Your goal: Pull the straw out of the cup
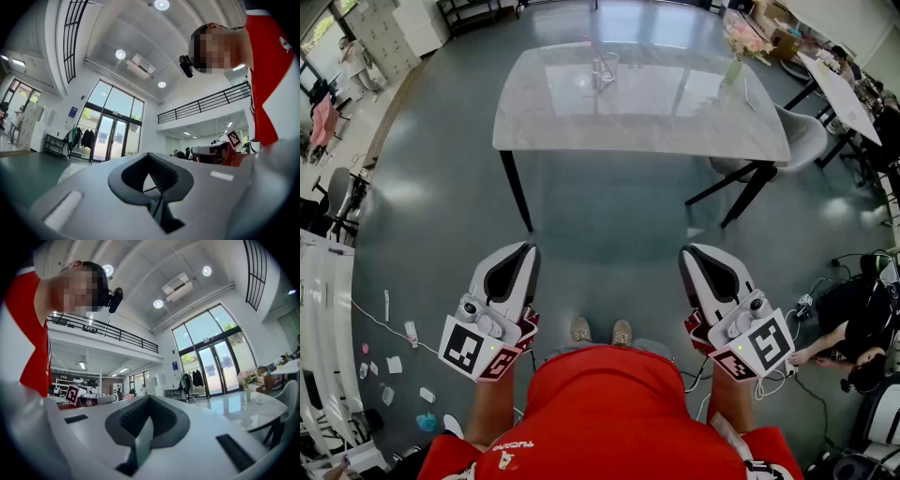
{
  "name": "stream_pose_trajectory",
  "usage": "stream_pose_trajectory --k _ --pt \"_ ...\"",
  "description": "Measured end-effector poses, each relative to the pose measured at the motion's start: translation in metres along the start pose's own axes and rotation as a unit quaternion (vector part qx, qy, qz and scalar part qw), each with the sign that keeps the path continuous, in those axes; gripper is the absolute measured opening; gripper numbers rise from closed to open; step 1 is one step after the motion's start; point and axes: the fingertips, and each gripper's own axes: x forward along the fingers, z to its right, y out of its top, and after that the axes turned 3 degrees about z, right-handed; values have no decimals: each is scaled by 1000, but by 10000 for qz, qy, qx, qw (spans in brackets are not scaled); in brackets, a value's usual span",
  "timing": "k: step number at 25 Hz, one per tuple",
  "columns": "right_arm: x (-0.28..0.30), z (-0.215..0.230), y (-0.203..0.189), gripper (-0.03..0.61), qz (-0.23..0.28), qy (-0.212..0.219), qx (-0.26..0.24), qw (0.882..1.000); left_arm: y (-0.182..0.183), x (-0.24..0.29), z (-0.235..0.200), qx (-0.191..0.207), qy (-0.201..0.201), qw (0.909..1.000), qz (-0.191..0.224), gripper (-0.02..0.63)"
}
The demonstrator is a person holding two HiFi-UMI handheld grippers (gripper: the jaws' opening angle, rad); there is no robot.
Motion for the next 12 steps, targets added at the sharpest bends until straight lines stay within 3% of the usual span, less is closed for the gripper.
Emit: stream_pose_trajectory --k 12 --pt "-11 16 3 0 65 70 230 9997 -2 9 16 38 103 9999 -4 5"
